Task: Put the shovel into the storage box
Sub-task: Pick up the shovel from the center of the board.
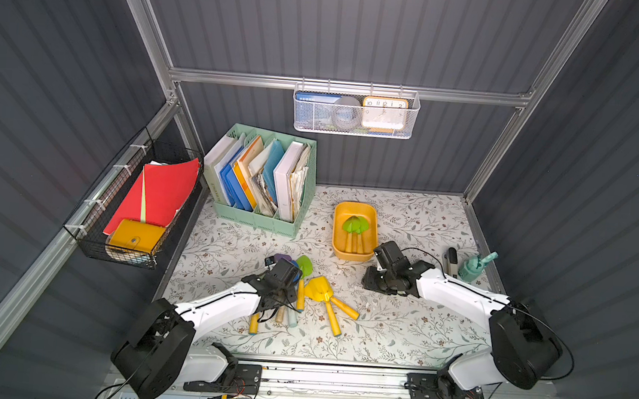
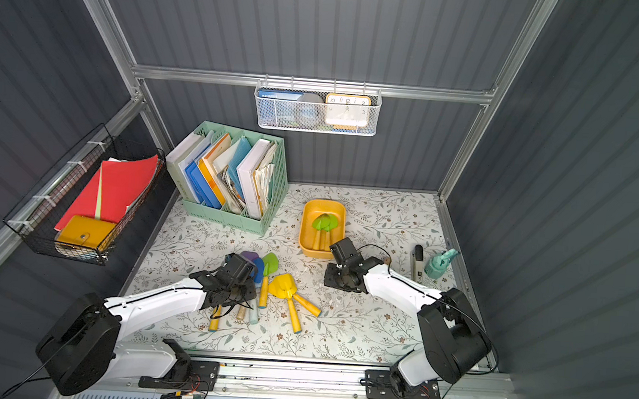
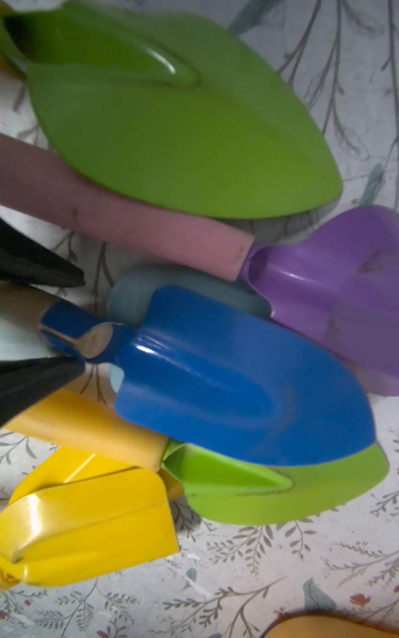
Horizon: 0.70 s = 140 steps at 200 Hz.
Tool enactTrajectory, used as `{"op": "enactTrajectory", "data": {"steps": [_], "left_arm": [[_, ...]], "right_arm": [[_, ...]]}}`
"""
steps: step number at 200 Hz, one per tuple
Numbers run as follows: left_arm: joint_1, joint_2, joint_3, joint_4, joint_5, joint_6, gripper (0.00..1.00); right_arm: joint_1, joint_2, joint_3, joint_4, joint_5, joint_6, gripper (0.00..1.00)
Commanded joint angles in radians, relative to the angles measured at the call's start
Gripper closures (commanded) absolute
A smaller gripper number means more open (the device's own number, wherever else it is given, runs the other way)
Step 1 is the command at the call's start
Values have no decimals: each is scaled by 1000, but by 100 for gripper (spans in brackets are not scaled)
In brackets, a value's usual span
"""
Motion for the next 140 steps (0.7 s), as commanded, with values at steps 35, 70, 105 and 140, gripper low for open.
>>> {"op": "enactTrajectory", "data": {"steps": [35,70,105,140], "left_arm": [[-4,20,27,-19,13,70,72],[-4,14,58,-43,16,99,82],[-5,-11,91,-62,23,123,87],[-5,-24,134,-67,46,136,88]], "right_arm": [[3,2,5,-11,23,8,56],[3,-14,-4,-13,33,10,56],[2,-20,2,-20,37,7,56],[2,-36,8,-31,47,7,56]]}}
